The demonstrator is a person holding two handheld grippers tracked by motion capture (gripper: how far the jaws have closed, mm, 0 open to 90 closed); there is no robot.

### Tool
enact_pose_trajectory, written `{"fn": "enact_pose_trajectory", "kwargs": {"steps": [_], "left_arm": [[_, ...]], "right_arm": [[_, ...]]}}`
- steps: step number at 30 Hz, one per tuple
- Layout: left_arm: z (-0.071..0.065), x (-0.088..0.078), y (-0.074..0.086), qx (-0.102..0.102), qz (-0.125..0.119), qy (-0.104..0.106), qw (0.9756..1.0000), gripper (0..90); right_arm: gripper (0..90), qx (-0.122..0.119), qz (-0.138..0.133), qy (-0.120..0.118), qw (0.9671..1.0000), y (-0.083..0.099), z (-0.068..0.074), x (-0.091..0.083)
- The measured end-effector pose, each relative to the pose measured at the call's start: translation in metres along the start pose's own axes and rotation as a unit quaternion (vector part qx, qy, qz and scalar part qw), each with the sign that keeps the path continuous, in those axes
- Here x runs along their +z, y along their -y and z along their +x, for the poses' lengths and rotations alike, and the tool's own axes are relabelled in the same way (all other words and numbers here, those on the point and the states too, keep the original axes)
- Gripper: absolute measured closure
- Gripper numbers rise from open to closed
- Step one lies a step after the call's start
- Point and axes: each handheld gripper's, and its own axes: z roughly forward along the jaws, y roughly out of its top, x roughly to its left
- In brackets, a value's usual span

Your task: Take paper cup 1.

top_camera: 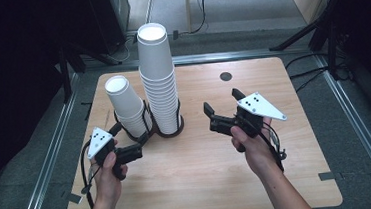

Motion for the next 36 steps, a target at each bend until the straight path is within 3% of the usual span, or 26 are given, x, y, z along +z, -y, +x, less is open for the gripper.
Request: {"fn": "enact_pose_trajectory", "kwargs": {"steps": [6, 11, 13, 19, 23, 26, 29, 36], "left_arm": [[-0.013, 0.018, -0.011, 0.021, -0.013, -0.007, 0.9997, 1.6], [-0.022, 0.032, -0.017, 0.042, -0.025, -0.046, 0.9977, 5.0], [-0.025, 0.036, -0.018, 0.052, -0.025, -0.046, 0.9972, 6.2], [-0.032, 0.045, -0.019, 0.054, -0.020, -0.026, 0.9980, 6.2], [-0.032, 0.048, -0.021, 0.040, -0.025, -0.016, 0.9987, 6.2], [-0.032, 0.051, -0.023, 0.048, -0.034, -0.034, 0.9977, 6.4], [-0.033, 0.056, -0.024, 0.046, -0.046, -0.058, 0.9962, 13.6], [-0.034, 0.066, -0.028, 0.040, -0.054, -0.038, 0.9971, 13.1]], "right_arm": [[7.1, -0.004, 0.002, -0.008, 1.0000, -0.001, 0.005, 0.005], [7.3, -0.008, 0.002, -0.015, 0.9998, -0.003, 0.010, 0.009], [7.3, -0.008, 0.002, -0.017, 0.9998, -0.004, 0.012, 0.011], [7.3, -0.007, 0.001, -0.019, 0.9998, -0.006, 0.014, 0.014], [7.4, -0.008, 0.000, -0.021, 0.9997, -0.008, 0.014, 0.015], [7.7, -0.010, -0.002, -0.022, 0.9997, -0.011, 0.013, 0.014], [7.7, -0.007, -0.002, -0.025, 0.9997, -0.012, 0.012, 0.014], [7.7, 0.000, -0.004, -0.028, 0.9996, -0.014, 0.011, 0.013]]}}
